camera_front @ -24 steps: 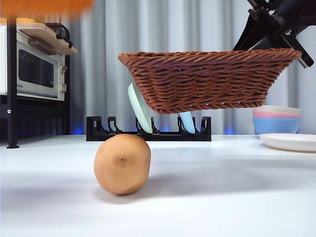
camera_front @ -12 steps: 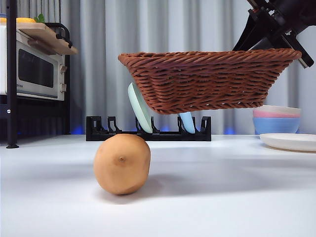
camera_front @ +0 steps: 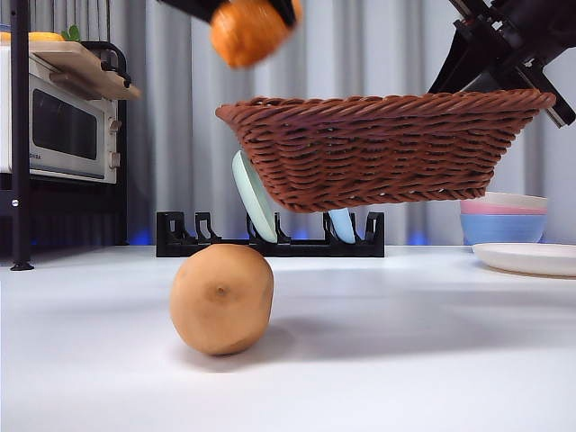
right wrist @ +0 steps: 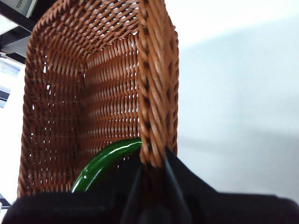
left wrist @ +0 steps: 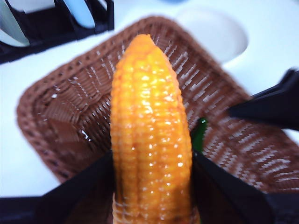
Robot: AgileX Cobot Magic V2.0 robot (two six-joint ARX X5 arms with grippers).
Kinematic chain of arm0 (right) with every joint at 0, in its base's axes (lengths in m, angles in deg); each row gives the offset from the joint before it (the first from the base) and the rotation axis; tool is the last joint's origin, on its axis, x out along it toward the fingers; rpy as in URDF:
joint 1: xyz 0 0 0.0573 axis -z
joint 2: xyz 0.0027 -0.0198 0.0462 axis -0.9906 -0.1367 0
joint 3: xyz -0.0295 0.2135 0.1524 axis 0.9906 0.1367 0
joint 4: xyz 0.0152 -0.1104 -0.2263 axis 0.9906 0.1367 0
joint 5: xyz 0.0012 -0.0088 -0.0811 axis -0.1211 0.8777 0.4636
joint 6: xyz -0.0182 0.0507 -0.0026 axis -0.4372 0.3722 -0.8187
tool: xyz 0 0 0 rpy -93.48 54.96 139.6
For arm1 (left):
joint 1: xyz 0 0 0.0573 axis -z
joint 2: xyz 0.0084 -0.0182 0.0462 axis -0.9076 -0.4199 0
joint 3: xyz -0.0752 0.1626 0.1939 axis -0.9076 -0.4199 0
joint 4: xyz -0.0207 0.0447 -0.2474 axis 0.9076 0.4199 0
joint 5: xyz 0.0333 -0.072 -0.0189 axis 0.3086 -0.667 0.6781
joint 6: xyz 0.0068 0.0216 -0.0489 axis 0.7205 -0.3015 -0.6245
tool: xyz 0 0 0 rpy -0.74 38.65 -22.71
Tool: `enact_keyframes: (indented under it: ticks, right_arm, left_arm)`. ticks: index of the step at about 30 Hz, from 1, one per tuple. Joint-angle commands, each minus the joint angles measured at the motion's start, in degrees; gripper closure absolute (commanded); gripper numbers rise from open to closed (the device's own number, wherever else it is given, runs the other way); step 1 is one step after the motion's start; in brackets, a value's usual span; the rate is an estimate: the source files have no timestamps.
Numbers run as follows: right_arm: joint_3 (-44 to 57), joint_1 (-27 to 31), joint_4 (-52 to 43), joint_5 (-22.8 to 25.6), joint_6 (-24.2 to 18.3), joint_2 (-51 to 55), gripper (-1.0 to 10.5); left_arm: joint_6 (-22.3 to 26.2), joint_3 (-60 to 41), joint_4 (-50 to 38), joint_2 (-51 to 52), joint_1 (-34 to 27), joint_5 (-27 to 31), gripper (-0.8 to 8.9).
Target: Pick up the basket,pick up the corn from the table,pick up the potato from the table,pick up the cucumber from the table,put all items into the basket
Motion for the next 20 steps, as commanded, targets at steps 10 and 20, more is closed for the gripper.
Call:
enact_keyframes:
  ticks: [10, 20]
  right_arm:
    - [-0.55, -0.11, -0.96, -0.37, 0.11, 0.13, 9.6]
    - [-0.55, -0.09, -0.96, -0.37, 0.11, 0.13, 9.6]
  left_arm:
    - [3.32, 2.60, 4.96, -7.65, 0.57, 0.44, 2.41]
    - [1.27, 6.51, 7.26, -6.23, 0.96, -6.86, 2.44]
